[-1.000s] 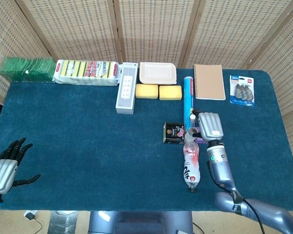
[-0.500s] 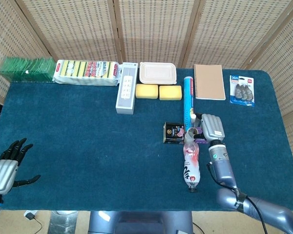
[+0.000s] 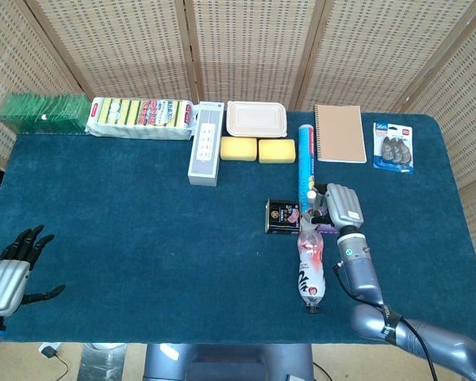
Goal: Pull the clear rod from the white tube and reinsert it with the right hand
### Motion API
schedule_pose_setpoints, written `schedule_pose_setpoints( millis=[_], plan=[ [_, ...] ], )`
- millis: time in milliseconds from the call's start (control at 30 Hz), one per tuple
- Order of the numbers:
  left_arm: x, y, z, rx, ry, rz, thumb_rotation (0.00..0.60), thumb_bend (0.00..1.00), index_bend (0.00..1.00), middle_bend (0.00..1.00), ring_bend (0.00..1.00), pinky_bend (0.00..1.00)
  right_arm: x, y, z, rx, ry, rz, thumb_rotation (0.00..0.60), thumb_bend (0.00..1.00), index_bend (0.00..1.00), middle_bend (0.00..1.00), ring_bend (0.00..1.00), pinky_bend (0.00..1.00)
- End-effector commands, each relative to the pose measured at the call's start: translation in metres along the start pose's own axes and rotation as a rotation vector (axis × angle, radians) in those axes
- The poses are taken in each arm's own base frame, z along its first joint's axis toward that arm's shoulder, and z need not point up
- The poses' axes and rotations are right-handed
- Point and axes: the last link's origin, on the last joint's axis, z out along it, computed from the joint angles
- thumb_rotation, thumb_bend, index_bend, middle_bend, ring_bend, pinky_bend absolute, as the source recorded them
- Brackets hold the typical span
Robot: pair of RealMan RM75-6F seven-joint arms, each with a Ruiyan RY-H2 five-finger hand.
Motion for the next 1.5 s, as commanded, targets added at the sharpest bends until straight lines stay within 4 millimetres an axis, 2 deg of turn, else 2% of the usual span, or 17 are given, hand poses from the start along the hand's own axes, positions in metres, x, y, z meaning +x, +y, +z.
schedule_pose_setpoints(
  millis=[33, 233, 633, 1500],
  plan=[
    [0.0, 0.0, 0.0, 0.0, 0.0, 0.0, 0.447, 0.11, 0.11, 0.04, 0.02, 0.19, 0.0006, -0.0005, -0.0003, -0.001, 0.001, -0.004, 0.6, 0.26, 0.6, 0.67, 0.7, 0.72],
    [0.0, 0.0003, -0.0003, 0.0, 0.0, 0.0, 0.442, 0.11, 0.11, 0.04, 0.02, 0.2, 0.0016, 0.0003, 0.0, -0.005, 0.005, -0.019, 0.6, 0.27, 0.63, 0.7, 0.73, 0.74],
    [0.0008, -0.0002, -0.0005, 0.001, 0.002, -0.002, 0.443, 0.11, 0.11, 0.04, 0.02, 0.21, 0.0011, -0.0006, 0.001, -0.01, 0.013, -0.06, 0.6, 0.31, 0.67, 0.75, 0.85, 0.87],
    [0.0022, -0.001, -0.0017, 0.0, 0.007, -0.006, 0.445, 0.11, 0.11, 0.04, 0.02, 0.22, 0.008, -0.0088, -0.0021, 0.004, 0.065, -0.056, 0.6, 0.37, 0.77, 0.88, 0.98, 0.95]
  ],
)
